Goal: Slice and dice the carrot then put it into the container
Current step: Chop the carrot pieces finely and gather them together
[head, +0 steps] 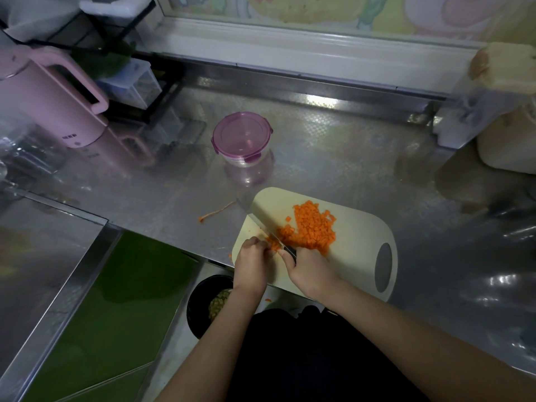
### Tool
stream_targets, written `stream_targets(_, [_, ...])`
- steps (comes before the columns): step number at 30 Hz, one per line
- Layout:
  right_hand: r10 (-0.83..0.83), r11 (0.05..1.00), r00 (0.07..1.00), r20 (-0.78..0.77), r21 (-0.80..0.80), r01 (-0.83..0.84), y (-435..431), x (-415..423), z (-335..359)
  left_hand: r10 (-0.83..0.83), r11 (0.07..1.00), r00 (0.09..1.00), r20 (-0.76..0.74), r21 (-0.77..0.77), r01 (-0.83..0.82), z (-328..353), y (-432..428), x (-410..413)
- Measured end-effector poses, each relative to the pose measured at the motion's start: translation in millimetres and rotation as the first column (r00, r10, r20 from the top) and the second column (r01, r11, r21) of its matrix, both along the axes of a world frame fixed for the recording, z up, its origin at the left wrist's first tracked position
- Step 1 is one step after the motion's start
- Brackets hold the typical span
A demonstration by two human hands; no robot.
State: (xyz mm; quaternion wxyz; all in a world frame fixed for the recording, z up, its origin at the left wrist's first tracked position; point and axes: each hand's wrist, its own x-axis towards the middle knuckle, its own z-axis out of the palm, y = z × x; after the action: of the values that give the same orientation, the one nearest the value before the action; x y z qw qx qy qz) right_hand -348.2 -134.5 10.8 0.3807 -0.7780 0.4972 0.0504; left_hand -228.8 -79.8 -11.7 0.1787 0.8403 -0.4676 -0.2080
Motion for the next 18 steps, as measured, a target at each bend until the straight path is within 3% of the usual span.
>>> stream_targets(9, [-0.103,0.989,0.990,0.098,0.118,0.092,-9,-5,-4,-0.001,1.000,0.999,-0.048,-0.021,0.000,-5,4,0])
stream_targets(18, [-0.148,0.987,0.982,0.121,0.086,0.138,-7,-10,3,0.005,0.994,0.992,-0.126,-0.112,-0.019,-4,6,-1])
